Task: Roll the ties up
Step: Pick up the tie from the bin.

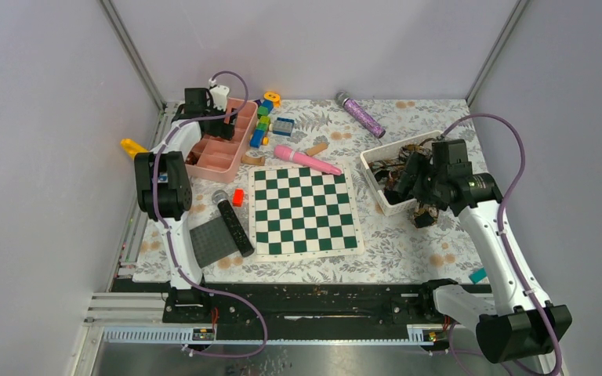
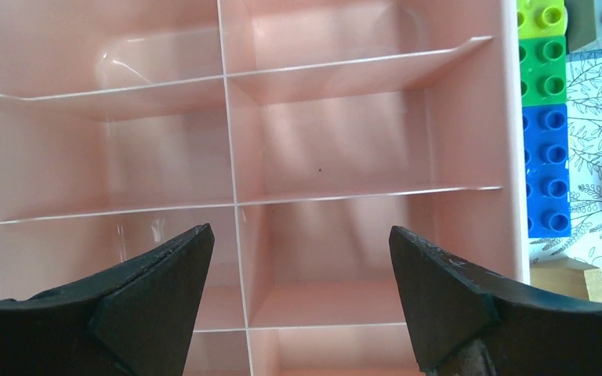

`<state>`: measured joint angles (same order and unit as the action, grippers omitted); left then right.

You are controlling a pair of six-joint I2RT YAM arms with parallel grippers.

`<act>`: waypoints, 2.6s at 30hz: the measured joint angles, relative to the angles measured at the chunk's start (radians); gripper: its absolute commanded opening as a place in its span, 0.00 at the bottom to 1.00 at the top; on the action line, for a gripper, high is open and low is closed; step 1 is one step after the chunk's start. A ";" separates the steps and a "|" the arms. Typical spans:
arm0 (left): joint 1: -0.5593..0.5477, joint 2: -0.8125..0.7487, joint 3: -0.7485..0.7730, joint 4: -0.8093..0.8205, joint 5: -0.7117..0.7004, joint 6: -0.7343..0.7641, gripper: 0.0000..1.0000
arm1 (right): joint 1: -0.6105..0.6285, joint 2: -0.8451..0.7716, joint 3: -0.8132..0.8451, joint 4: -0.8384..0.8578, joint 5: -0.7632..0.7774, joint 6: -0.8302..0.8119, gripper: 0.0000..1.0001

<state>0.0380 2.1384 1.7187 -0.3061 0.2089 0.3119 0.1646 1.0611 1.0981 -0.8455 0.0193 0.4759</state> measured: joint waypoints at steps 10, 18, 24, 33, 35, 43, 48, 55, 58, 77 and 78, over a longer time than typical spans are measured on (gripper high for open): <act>0.005 -0.012 -0.048 0.000 -0.006 -0.026 0.88 | -0.088 0.059 0.061 -0.030 0.100 0.027 0.92; -0.002 -0.143 -0.142 0.000 -0.024 -0.115 0.88 | -0.114 0.134 0.095 -0.021 0.121 0.057 0.91; -0.031 -0.314 -0.184 0.000 -0.064 -0.297 0.88 | -0.115 0.201 0.115 0.006 0.167 0.072 0.91; -0.182 -0.465 -0.185 -0.127 -0.188 -0.462 0.89 | -0.120 0.302 0.139 0.044 0.198 0.087 0.71; -0.229 -0.506 -0.207 -0.148 -0.191 -0.489 0.89 | -0.120 0.327 0.141 0.059 0.178 0.094 0.69; -0.282 -0.713 -0.382 -0.171 -0.167 -0.519 0.89 | -0.120 0.409 0.144 0.091 0.172 0.104 0.79; -0.285 -0.733 -0.424 -0.170 -0.163 -0.523 0.88 | -0.122 0.426 0.172 0.065 0.290 0.092 0.83; -0.291 -0.733 -0.436 -0.170 -0.150 -0.523 0.88 | -0.163 0.484 0.208 0.061 0.390 0.074 0.84; -0.292 -0.733 -0.436 -0.169 -0.140 -0.523 0.88 | -0.205 0.520 0.211 0.069 0.388 0.058 0.84; -0.292 -0.733 -0.436 -0.163 -0.102 -0.527 0.88 | -0.270 0.599 0.204 0.190 0.160 -0.034 0.70; -0.292 -0.733 -0.436 -0.163 -0.101 -0.527 0.89 | -0.270 0.599 0.199 0.195 0.154 -0.034 0.70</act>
<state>-0.2543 1.4055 1.2823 -0.4690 0.1074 -0.2150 -0.1059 1.6604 1.2972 -0.6510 0.1738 0.4416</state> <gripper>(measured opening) 0.884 0.703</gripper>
